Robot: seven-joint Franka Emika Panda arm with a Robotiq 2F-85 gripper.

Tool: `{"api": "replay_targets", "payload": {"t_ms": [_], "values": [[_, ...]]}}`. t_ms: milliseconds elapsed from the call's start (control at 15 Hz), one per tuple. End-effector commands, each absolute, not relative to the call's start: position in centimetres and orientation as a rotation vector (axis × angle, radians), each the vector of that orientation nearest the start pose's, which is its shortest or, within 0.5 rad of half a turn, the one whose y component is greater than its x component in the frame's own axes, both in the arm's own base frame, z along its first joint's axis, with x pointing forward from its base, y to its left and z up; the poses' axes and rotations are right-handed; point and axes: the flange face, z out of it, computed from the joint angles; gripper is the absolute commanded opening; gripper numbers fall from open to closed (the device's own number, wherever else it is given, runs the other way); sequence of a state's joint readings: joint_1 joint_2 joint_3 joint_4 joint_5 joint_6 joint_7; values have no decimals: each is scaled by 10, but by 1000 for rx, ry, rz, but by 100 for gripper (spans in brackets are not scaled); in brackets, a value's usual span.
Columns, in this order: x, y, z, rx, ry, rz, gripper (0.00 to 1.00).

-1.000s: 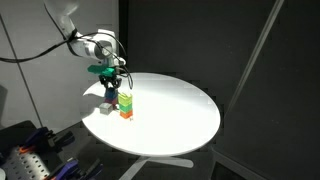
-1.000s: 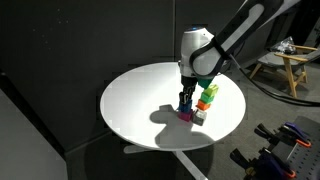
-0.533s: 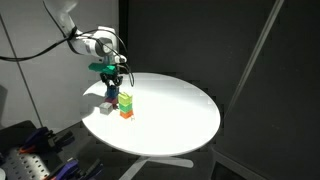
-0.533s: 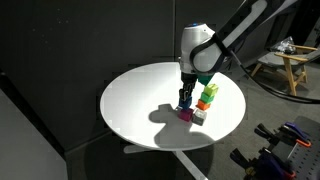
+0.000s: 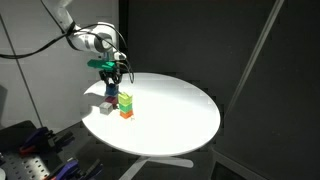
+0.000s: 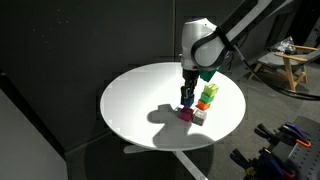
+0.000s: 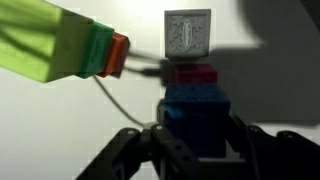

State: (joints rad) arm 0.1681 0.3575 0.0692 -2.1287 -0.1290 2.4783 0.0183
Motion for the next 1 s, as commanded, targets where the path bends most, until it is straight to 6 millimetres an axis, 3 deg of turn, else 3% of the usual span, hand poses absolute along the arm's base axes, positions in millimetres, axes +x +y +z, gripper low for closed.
{"api": "replay_targets", "payload": {"t_ms": [0,933], "values": [[545,131,254,-3173,-503,8,31],[502,108,247,-3186,-507,47,31]]}}
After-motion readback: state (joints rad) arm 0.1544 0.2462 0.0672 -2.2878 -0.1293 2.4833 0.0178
